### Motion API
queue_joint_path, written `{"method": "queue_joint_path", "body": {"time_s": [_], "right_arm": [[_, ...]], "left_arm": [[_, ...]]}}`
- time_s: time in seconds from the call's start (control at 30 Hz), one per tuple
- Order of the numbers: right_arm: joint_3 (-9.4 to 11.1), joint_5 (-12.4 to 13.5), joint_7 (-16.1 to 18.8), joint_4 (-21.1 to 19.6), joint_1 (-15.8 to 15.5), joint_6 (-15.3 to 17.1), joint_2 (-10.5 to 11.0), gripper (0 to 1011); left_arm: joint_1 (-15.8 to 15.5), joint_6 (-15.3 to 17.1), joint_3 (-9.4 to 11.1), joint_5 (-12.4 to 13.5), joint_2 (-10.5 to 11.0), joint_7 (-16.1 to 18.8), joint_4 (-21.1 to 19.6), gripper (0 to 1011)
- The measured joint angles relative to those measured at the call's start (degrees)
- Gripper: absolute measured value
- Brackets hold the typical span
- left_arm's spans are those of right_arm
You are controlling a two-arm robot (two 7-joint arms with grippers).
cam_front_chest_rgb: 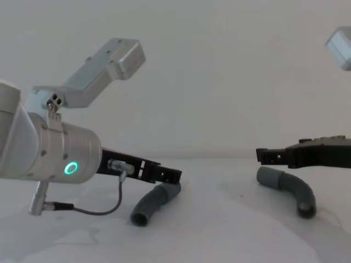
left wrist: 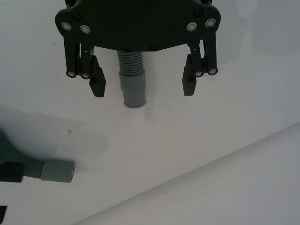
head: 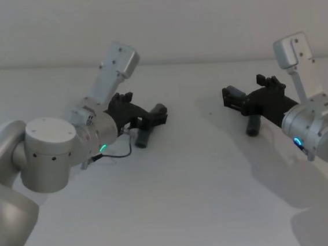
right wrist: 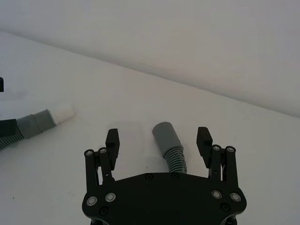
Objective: Use both hands to pick up one end of the pipe from the table, align the ends, and insert them.
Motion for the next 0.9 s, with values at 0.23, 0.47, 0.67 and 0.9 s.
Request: {"method": "queue_joint_path", "body": {"time_s": [0.23, 0.47, 0.67, 0.9], "right_arm": [[-0.3, -0.3, 0.5, 2.0, 1.3, 1.5, -0.5, 1002], [-0.6, -0.7, 1.2, 4.3, 2.5, 3.3, -0.8, 1000], [-0.5, -0.9, 1.3, 6.0, 3.2, 4.2, -1.1, 1000], [-0.1, -1.1, 1.4, 7.3, 3.4, 4.4, -1.3, 1000]], "left_arm": [[-1.0, -0.5, 0.4, -0.3, -0.7, -1.9, 1.8, 1001], [-2.2, -0.5, 1.3, -0.4, -1.2, -3.8, 3.4, 1001], [-2.7, 0.0, 1.9, -0.1, -1.5, -4.6, 4.4, 1001], [-2.9, 1.0, 2.0, 0.4, -1.6, -4.8, 4.8, 1001]]}}
